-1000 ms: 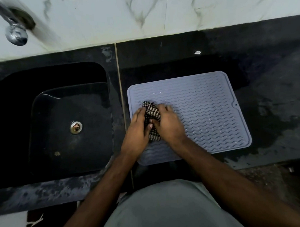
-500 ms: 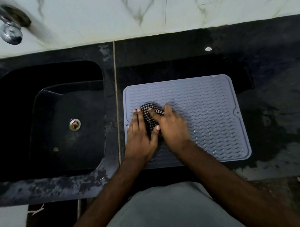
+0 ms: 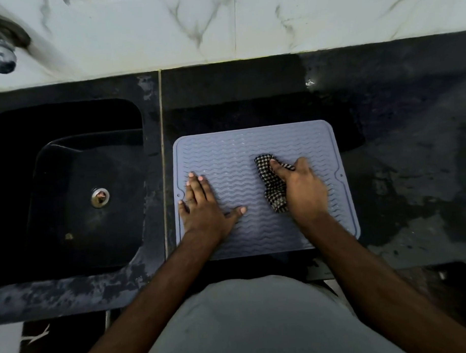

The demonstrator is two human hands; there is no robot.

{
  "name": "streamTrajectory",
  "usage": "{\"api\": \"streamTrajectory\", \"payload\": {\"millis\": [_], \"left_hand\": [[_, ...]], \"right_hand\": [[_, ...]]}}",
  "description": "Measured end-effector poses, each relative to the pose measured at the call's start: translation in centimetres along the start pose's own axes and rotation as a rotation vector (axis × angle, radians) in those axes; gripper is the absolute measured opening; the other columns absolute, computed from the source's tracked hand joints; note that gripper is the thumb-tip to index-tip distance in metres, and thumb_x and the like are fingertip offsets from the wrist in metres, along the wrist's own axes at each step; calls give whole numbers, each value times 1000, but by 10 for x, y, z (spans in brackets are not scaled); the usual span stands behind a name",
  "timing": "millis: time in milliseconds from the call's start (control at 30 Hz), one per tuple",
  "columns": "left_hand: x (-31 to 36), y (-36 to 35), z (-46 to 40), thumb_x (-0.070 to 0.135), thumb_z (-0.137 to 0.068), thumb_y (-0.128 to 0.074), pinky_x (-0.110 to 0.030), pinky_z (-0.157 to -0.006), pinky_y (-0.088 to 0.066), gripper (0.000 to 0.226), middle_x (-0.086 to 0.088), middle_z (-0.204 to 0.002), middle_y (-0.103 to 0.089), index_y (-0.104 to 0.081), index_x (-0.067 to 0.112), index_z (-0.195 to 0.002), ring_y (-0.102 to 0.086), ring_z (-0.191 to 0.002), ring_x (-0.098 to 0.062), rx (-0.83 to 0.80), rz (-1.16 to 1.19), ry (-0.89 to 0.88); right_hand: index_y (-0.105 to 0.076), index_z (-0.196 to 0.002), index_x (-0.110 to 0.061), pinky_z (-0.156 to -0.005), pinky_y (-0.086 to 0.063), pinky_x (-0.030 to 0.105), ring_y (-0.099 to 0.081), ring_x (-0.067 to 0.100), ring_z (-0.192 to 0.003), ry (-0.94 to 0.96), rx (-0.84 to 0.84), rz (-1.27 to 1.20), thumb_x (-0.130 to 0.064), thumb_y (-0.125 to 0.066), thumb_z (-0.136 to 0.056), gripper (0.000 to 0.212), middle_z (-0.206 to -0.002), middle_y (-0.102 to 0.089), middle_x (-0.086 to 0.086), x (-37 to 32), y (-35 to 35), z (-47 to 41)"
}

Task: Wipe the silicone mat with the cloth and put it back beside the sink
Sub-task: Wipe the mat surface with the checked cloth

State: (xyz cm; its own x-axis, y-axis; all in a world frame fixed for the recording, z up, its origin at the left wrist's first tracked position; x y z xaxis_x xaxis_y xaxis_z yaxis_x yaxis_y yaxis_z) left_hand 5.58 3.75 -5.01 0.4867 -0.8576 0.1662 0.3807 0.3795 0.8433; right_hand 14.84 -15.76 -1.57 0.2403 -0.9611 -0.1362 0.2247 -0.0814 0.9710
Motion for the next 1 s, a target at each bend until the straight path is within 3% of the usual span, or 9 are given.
{"api": "streamTrajectory", "payload": {"millis": [133, 233, 333, 433, 533, 700, 833, 1000], "left_hand": [[10, 13, -6, 85, -80, -46, -55, -123, -10, 131, -23, -161, 27, 24, 1, -153, 11, -153, -38, -119, -107, 26], [25, 21, -9, 83, -82, -46, -54, -123, -3, 126, -30, -159, 25, 23, 6, -154, 13, -151, -44, -157, -121, 32], [59, 17, -7, 85, -80, -46, -58, -118, 9, 123, -16, -161, 30, 22, 17, -156, 25, -149, -38, -89, -112, -261], [96, 7, -5, 82, -72, -61, -53, -122, 6, 132, -13, -166, 20, 18, 20, -158, 20, -153, -29, -71, -86, -461], [113, 0, -10, 77, -63, -74, -60, -122, -1, 147, -21, -165, 17, 24, 18, -155, 14, -153, -36, -89, -163, -372], [142, 9, -9, 44, -61, -94, -77, -110, -15, 159, -27, -160, 26, 39, 31, -146, 15, -150, -45, -207, -184, -207], [162, 6, -15, 34, -61, -95, -81, -105, -18, 160, -36, -153, 30, 39, 33, -146, 17, -145, -57, -272, -263, -130], [166, 1, -17, 36, -61, -95, -80, -103, -27, 159, -39, -150, 32, 40, 32, -146, 15, -144, -59, -268, -316, -102]], "right_hand": [[-35, -148, -43, -84, -53, 47, -58, 31, -99, -28, -9, -34, -19, -49, -100, 55, -117, -41, 9, 14, -4, -2], [-34, -149, -42, -83, -55, 47, -58, 32, -100, -12, 4, -25, -20, -49, -100, 55, -120, -40, 11, 17, -5, -1], [-30, -150, -40, -79, -56, 46, -58, 30, -99, 21, -10, 22, -18, -55, -97, 63, -123, -39, 13, 16, -8, -1], [-31, -150, -39, -83, -55, 45, -56, 29, -102, 30, -56, 19, -28, -77, -80, 84, -121, -35, 9, 18, -8, -1], [-35, -149, -40, -89, -51, 42, -53, 28, -105, 39, -62, -42, -30, -78, -79, 83, -120, -34, 7, 22, -6, 0], [-44, -143, -43, -91, -47, 45, -48, 30, -110, -16, 21, -209, -32, -54, -99, 46, -113, -40, 7, 56, -5, -5], [-44, -144, -44, -80, -52, 44, -51, 29, -100, -2, 110, -101, -32, -53, -99, 47, -109, -41, 7, 93, -2, -2], [-46, -143, -42, -68, -49, 42, -50, 27, -91, -53, 147, -12, -28, -52, -98, 47, -104, -40, 7, 120, 6, 1]]}}
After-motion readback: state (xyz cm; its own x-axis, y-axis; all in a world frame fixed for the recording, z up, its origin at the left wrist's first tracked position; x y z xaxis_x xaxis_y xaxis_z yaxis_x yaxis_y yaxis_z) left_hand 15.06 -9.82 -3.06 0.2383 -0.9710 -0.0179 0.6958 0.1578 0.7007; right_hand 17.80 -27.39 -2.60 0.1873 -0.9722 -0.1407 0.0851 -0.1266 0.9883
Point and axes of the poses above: each hand's wrist, its own z-axis away from the middle knuckle, its own y-axis out of the back of the hand, x = y × z, the point moved 3 cm from there along -z, towards the middle knuckle
